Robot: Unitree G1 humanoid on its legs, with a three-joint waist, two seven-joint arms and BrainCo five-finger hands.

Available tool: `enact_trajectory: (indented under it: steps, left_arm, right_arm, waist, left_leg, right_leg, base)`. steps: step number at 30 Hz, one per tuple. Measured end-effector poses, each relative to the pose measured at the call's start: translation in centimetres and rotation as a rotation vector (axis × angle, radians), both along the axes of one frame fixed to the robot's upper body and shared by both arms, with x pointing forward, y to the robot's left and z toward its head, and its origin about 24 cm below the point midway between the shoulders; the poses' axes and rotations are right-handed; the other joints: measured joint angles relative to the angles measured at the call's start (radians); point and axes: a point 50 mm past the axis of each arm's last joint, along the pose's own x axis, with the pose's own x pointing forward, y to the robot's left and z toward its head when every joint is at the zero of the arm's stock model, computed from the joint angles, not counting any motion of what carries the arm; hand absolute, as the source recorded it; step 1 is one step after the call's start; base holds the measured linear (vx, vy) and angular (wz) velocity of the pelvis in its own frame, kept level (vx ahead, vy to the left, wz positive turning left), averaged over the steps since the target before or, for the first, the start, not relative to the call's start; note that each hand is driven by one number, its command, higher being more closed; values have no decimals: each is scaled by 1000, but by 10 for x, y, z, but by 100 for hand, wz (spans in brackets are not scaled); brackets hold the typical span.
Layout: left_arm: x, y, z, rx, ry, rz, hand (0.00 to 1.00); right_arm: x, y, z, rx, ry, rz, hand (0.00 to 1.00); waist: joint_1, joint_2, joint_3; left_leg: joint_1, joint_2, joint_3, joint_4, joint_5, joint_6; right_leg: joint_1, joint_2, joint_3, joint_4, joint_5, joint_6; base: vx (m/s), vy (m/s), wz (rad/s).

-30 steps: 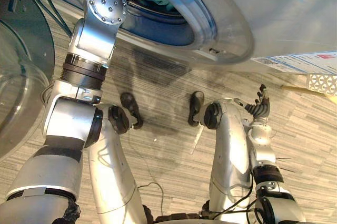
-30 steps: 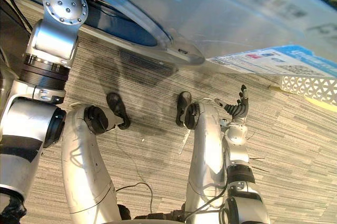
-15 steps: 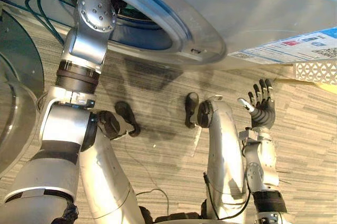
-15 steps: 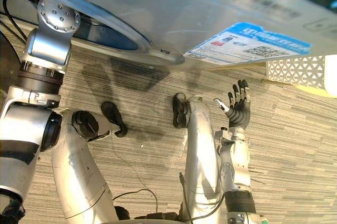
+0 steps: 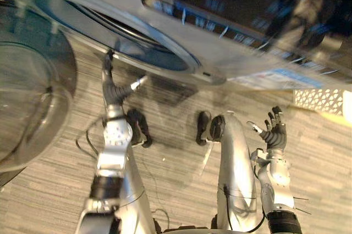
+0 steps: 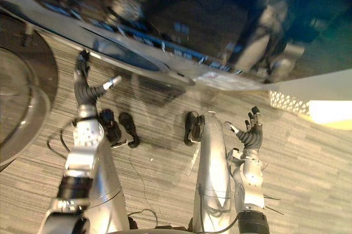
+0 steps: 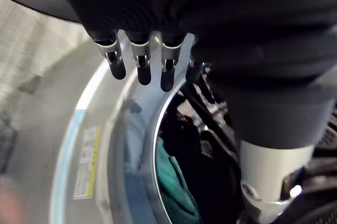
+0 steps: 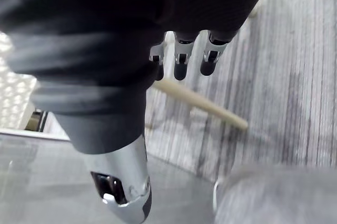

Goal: Pick up the laundry basket with both hands and put the clothes into the washing machine.

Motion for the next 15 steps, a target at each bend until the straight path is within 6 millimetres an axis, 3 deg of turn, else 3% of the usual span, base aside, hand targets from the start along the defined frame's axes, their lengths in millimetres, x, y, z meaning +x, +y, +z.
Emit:
enact_trajectory:
  steps: [2,5,6,8,12,15]
  left_arm:
    - [-19,-2,-31,-128,82,-23,0]
    - [-35,1,-56,-227,153,-53,0]
    - [-39,3,-74,-257,222,-57,0]
    - [-43,6,-90,-275,291,-44,0]
    - [-69,11,-158,-341,602,21,0]
    - [-98,10,-194,-368,795,39,0]
  right_arm:
    - [0,7,-8,5,39,25,0]
    - [-2,11,-16,6,79,43,0]
    - [-6,11,-24,3,115,45,0]
    - [-9,12,-30,5,141,50,0]
    - [-25,13,-57,15,278,54,0]
    - [-43,14,-83,35,406,51,0]
  waist:
    - [26,19,-44]
    - [38,37,-57]
    - [51,44,-64]
    - [49,47,-67]
    - [46,48,-81]
    - [47,48,-118]
  left_leg:
    - [71,-12,-3,-55,12,-11]
    - [177,-31,-2,-129,20,-21]
    - [237,-40,-3,-174,27,-31]
    - [291,-47,1,-215,37,-30]
    - [527,-65,17,-394,72,-42]
    - [748,-79,54,-613,133,-43]
  right_leg:
    - [77,-9,-20,-37,-20,-1]
    - [189,-22,-40,-92,-30,-4]
    - [250,-24,-51,-131,-30,-5]
    - [306,-29,-61,-164,-31,-4]
    - [549,-35,-102,-329,-20,2]
    - [765,-23,-131,-544,45,11]
  base:
    - [87,-71,30]
    - [87,-71,28]
    - [70,-67,17]
    - [59,-56,19]
    - [92,-70,21]
    - [170,-26,9]
